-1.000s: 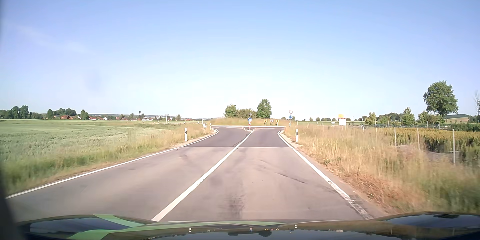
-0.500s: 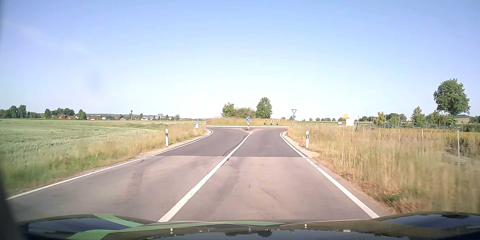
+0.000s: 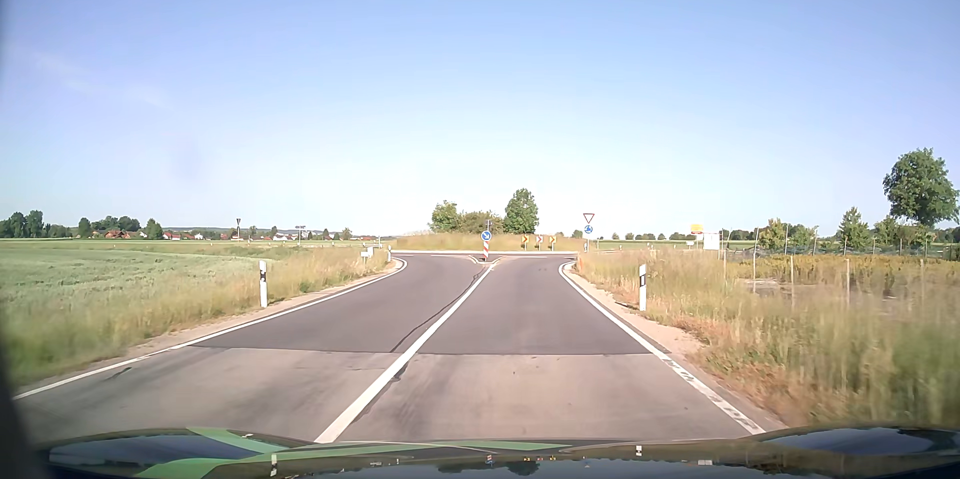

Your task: Follow the waypoints while adhering to traffic rules and regulations

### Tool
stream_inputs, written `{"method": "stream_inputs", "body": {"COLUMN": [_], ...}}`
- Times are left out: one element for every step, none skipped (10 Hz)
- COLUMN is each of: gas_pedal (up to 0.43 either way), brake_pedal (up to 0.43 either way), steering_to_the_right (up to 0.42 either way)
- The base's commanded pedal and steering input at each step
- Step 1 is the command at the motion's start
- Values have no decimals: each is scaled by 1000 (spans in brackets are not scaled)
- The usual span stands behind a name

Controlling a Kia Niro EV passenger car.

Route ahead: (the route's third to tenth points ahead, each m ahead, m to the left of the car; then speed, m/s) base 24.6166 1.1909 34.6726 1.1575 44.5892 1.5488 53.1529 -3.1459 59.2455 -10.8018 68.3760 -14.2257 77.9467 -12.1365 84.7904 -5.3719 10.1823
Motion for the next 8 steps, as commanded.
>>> {"method": "stream_inputs", "body": {"gas_pedal": [59,59,59,59,59,59,59,67], "brake_pedal": [0,0,0,0,0,0,0,0], "steering_to_the_right": [6,3,3,3,3,3,2,2]}}
